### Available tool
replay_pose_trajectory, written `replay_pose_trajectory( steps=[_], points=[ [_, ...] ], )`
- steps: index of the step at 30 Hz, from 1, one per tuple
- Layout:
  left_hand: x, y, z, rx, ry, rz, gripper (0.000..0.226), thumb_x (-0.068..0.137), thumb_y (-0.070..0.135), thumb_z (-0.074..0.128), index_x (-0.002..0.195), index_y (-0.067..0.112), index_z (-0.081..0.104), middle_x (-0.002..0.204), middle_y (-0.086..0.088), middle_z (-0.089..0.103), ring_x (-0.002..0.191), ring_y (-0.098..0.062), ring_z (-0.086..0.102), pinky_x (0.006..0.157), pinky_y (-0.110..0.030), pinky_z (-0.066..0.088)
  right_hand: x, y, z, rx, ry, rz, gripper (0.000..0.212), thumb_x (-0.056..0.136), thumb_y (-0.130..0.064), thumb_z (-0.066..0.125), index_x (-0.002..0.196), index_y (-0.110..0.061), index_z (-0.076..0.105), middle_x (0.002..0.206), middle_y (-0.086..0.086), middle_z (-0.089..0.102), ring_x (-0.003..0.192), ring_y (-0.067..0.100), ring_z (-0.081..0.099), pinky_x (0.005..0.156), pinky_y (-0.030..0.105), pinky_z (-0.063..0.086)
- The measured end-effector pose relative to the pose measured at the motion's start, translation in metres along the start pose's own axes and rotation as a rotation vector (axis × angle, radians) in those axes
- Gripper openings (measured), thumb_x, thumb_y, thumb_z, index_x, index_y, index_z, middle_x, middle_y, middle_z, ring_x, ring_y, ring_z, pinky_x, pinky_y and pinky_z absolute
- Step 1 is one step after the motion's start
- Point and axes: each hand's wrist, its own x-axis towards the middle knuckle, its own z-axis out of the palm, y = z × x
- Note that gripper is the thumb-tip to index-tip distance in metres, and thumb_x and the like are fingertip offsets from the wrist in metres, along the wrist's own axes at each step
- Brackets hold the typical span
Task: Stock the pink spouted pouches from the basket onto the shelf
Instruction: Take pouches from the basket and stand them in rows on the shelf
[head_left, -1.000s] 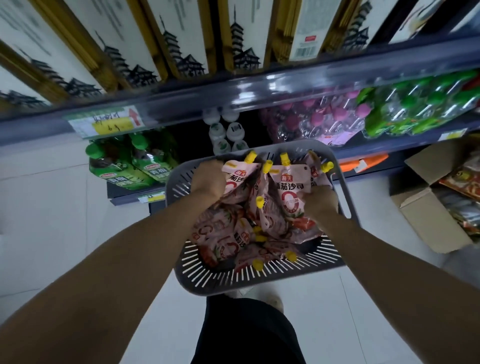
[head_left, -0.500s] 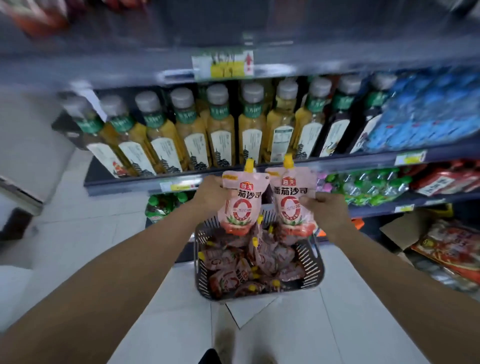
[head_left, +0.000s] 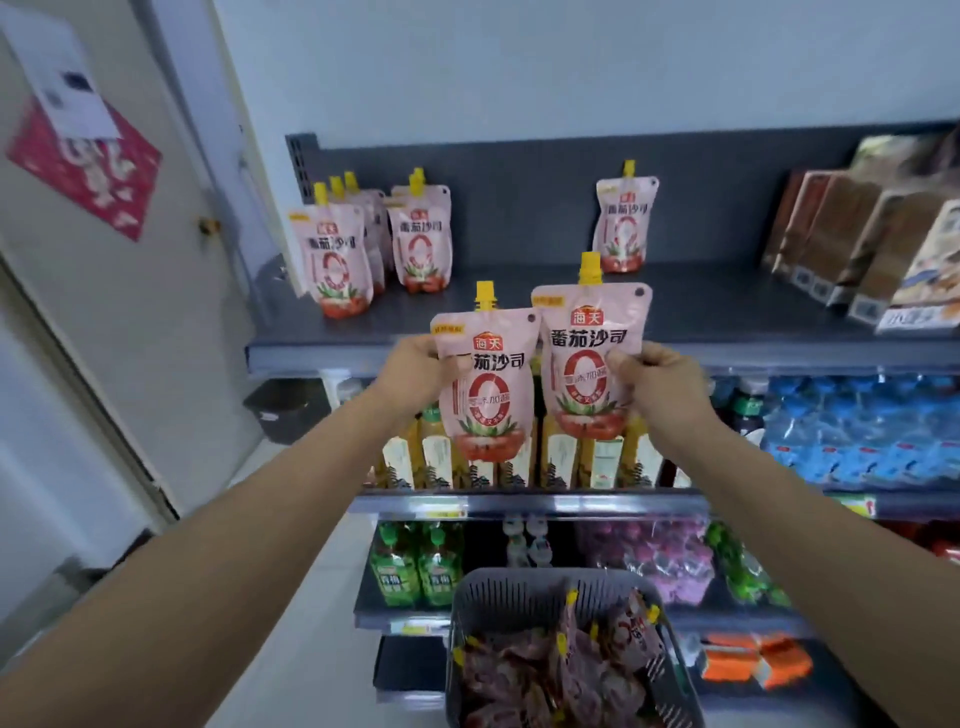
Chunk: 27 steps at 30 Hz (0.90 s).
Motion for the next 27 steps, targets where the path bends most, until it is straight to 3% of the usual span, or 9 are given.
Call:
replay_pose_trajectory(
  steps=[2, 7, 13, 16, 21, 27],
  points=[
    [0.002, 0.015, -0.022, 0.017, 0.044, 0.055, 0.025, 0.088, 0.003, 0.058, 0.112, 0.003, 0.064, 0.115, -0.014, 0.067, 0.100, -0.026, 0.065, 0.086, -0.039, 0.053, 0.003, -0.019, 0.019, 0.030, -0.024, -0.049, 0.012, 0.091, -0.009, 0.057, 0.086, -0.013, 0.066, 0.081, -0.001, 0.069, 0.072, 0.012, 0.066, 0.062, 0.028, 0.055],
    [0.020, 0.041, -0.085, -0.038, 0.190, 0.096, 0.021, 0.088, 0.002, 0.057, 0.108, 0.007, 0.064, 0.107, -0.008, 0.067, 0.094, -0.023, 0.063, 0.071, -0.032, 0.052, 0.020, -0.051, 0.067, 0.089, -0.054, -0.132, 0.013, 0.091, -0.010, 0.057, 0.087, -0.016, 0.067, 0.084, -0.002, 0.068, 0.074, 0.009, 0.065, 0.063, 0.028, 0.053],
    [0.057, 0.043, -0.156, -0.065, 0.337, 0.128, 0.026, 0.088, -0.002, 0.056, 0.113, 0.001, 0.061, 0.109, -0.015, 0.065, 0.091, -0.024, 0.061, 0.077, -0.035, 0.052, 0.056, -0.069, 0.132, 0.129, -0.069, -0.175, 0.015, 0.092, -0.007, 0.055, 0.103, -0.005, 0.065, 0.093, 0.008, 0.066, 0.067, 0.011, 0.063, 0.057, 0.026, 0.055],
    [0.082, 0.034, -0.181, -0.078, 0.339, 0.118, 0.019, 0.088, -0.004, 0.055, 0.102, 0.005, 0.064, 0.107, -0.016, 0.067, 0.086, -0.023, 0.063, 0.076, -0.034, 0.056, 0.080, -0.069, 0.161, 0.132, -0.085, -0.158, 0.011, 0.091, -0.009, 0.057, 0.097, -0.011, 0.066, 0.092, 0.007, 0.068, 0.070, 0.013, 0.065, 0.058, 0.028, 0.054],
    [0.122, 0.015, -0.204, -0.069, 0.293, 0.077, 0.025, 0.088, -0.003, 0.055, 0.110, 0.007, 0.063, 0.119, -0.017, 0.065, 0.102, -0.031, 0.063, 0.094, -0.047, 0.050, 0.112, -0.059, 0.201, 0.126, -0.090, -0.118, 0.013, 0.090, -0.010, 0.059, 0.100, -0.009, 0.067, 0.089, 0.004, 0.068, 0.070, 0.014, 0.066, 0.057, 0.029, 0.054],
    [0.158, -0.004, -0.214, -0.060, 0.174, 0.081, 0.024, 0.089, -0.003, 0.054, 0.109, 0.004, 0.064, 0.118, -0.020, 0.064, 0.104, -0.033, 0.062, 0.096, -0.050, 0.048, 0.146, -0.038, 0.228, 0.148, -0.067, -0.050, 0.009, 0.090, -0.008, 0.059, 0.096, -0.009, 0.066, 0.090, 0.007, 0.068, 0.069, 0.015, 0.066, 0.056, 0.029, 0.053]
  ],
)
